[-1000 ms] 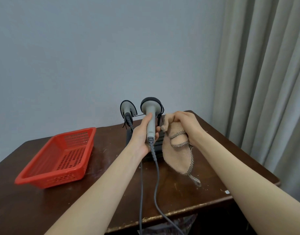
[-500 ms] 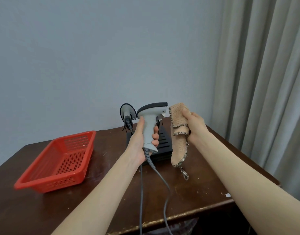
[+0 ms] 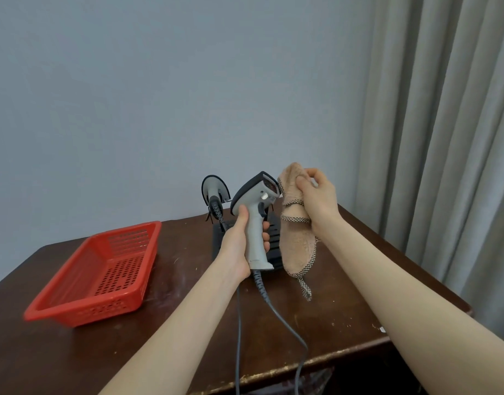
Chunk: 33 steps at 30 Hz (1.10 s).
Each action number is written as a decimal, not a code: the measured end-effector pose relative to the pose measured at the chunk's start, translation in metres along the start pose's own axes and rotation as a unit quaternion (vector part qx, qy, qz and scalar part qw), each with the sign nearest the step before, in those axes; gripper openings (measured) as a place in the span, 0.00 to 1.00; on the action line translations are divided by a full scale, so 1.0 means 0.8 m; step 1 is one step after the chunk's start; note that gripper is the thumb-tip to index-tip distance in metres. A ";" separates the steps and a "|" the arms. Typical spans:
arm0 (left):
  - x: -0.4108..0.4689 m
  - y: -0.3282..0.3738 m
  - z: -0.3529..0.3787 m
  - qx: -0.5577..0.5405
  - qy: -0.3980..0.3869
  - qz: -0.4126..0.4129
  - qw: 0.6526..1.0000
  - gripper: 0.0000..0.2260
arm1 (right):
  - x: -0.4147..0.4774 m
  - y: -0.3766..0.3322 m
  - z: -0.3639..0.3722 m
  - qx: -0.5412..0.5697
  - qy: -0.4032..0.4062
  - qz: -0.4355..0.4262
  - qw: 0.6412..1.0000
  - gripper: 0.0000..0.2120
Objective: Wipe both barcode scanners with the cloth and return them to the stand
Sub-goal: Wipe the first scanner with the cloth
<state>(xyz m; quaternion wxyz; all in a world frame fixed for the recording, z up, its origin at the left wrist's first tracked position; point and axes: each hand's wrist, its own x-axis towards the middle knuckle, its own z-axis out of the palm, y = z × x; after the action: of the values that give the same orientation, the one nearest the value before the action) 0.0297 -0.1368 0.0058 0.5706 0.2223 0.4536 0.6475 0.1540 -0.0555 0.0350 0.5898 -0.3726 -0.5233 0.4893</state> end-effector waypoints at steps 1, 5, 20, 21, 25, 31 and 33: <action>0.000 -0.002 -0.002 0.001 0.000 0.000 1.000 0.25 | 0.001 -0.001 -0.003 -0.018 0.008 -0.005 1.000 0.03; 0.000 -0.011 -0.004 -0.035 -0.014 -0.010 0.999 0.24 | 0.002 -0.004 -0.008 -0.024 -0.012 -0.007 1.000 0.03; 0.010 -0.037 0.000 -0.082 -0.030 -0.013 0.996 0.24 | -0.008 -0.006 0.005 -0.163 -0.143 -0.070 0.974 0.09; 0.010 -0.037 0.000 -0.078 -0.028 -0.009 0.997 0.24 | -0.008 -0.006 0.006 -0.152 -0.146 -0.069 0.975 0.09; 0.012 -0.040 0.002 -0.052 -0.009 0.018 0.998 0.23 | -0.012 -0.013 0.011 -0.117 -0.172 -0.082 0.975 0.02; 0.011 -0.044 0.002 -0.036 -0.003 0.030 0.999 0.23 | -0.001 -0.010 0.017 -0.131 -0.144 -0.041 0.980 0.08; 0.012 -0.045 0.002 -0.041 -0.015 0.027 0.999 0.24 | 0.004 -0.008 0.014 -0.124 -0.136 -0.011 0.983 0.09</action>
<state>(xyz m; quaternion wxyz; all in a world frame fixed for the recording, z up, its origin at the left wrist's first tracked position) 0.0475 -0.1295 -0.0260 0.5683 0.2208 0.4118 0.6773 0.1441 -0.0551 0.0437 0.4681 -0.3671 -0.6591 0.4601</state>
